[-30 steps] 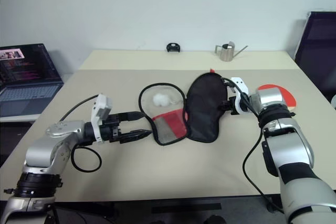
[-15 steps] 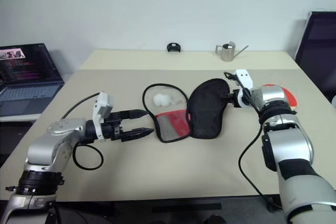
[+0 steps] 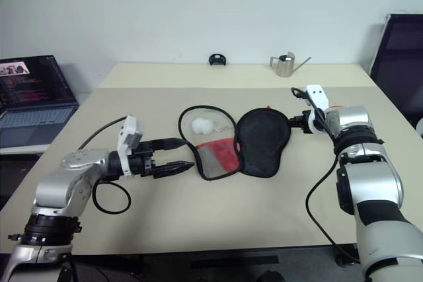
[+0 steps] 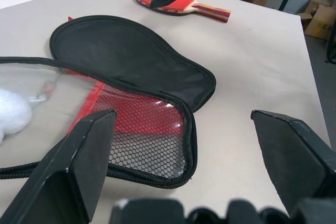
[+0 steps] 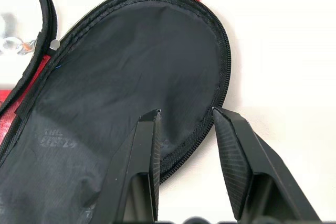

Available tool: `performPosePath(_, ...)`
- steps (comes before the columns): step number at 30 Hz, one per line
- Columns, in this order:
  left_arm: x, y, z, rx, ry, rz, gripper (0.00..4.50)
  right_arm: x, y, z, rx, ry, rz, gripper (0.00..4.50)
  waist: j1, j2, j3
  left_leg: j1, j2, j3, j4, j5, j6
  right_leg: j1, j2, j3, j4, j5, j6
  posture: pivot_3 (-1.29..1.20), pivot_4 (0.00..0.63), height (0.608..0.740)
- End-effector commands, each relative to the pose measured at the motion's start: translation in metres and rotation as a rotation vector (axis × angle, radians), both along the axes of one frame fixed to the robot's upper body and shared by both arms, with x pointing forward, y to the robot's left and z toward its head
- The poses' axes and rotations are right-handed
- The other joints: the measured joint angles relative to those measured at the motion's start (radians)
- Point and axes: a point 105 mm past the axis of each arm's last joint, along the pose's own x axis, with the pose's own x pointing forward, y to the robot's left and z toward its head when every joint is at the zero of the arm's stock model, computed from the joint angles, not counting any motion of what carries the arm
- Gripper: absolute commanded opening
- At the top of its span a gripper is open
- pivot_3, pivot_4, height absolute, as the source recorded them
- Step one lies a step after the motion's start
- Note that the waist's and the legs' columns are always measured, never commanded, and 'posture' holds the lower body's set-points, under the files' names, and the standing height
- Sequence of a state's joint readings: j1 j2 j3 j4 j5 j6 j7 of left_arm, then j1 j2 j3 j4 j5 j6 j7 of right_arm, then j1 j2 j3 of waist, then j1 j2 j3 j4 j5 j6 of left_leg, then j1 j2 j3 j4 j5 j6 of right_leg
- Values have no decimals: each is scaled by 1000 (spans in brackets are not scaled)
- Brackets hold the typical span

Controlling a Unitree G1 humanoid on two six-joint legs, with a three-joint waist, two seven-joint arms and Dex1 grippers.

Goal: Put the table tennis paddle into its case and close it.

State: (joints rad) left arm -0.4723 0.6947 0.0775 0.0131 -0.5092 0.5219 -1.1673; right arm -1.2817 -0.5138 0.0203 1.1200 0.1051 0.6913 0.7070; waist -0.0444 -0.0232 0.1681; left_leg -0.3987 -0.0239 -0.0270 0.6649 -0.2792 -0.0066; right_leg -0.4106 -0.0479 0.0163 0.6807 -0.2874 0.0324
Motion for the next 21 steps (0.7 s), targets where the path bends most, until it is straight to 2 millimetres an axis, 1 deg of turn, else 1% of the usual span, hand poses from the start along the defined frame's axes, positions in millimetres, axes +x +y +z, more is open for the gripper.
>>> performPosePath(1, -1, -3, 11, -9, -42, -19, 4500, 2, 2, 15, 20, -49, 10, 1675, 0, 0, 0, 0, 0, 0, 0, 0, 0, 0, 0, 0, 0, 0, 0, 0, 150, 740)
performPosePath(21, -1, -3, 11, -9, -42, -19, 4500, 2, 2, 15, 19, -48, 10, 1675, 0, 0, 0, 0, 0, 0, 0, 0, 0, 0, 0, 0, 0, 0, 0, 0, 150, 740)
